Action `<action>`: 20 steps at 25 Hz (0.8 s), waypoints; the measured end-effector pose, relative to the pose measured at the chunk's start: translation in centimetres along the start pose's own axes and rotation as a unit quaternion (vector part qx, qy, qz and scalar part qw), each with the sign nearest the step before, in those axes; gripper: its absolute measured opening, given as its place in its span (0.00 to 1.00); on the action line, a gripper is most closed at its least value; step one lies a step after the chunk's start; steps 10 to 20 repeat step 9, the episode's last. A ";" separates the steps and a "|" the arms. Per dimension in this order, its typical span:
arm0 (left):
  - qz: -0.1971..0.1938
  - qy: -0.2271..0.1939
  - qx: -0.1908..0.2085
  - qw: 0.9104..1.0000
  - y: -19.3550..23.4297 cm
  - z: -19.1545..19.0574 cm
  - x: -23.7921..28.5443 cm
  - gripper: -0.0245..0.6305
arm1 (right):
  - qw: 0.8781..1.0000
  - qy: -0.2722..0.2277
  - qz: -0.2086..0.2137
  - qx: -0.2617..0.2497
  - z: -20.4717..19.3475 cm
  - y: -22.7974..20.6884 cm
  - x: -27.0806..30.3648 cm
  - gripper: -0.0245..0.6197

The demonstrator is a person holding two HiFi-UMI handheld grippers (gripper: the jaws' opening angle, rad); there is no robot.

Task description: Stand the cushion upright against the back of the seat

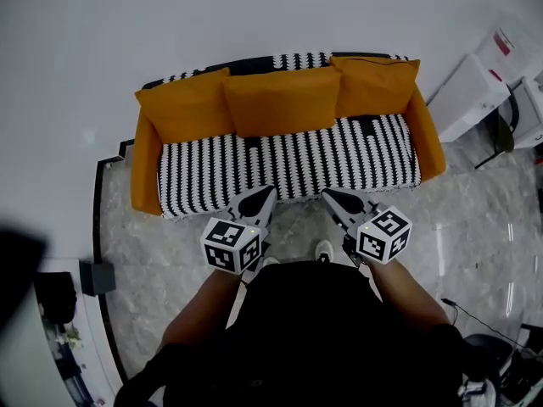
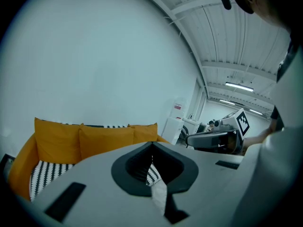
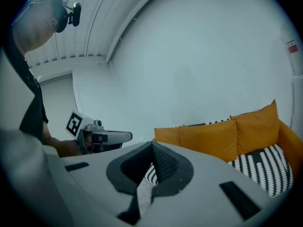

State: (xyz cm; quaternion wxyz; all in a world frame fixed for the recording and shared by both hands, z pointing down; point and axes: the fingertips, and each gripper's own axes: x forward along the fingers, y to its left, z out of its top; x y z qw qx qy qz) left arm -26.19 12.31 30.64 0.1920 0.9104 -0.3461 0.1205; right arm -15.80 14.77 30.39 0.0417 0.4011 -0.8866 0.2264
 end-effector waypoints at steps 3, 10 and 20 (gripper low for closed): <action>0.000 -0.001 0.001 1.000 0.0 0.1 -0.1 0.06 | 1.000 0.000 -0.002 0.000 0.0 0.1 -0.1 0.09; 0.002 -0.005 0.001 1.000 -0.2 0.0 -0.4 0.06 | 1.000 0.002 -0.001 0.001 -0.4 0.4 -0.2 0.09; 0.002 -0.005 0.001 1.000 -0.2 0.0 -0.4 0.06 | 1.000 0.002 -0.001 0.001 -0.4 0.4 -0.2 0.09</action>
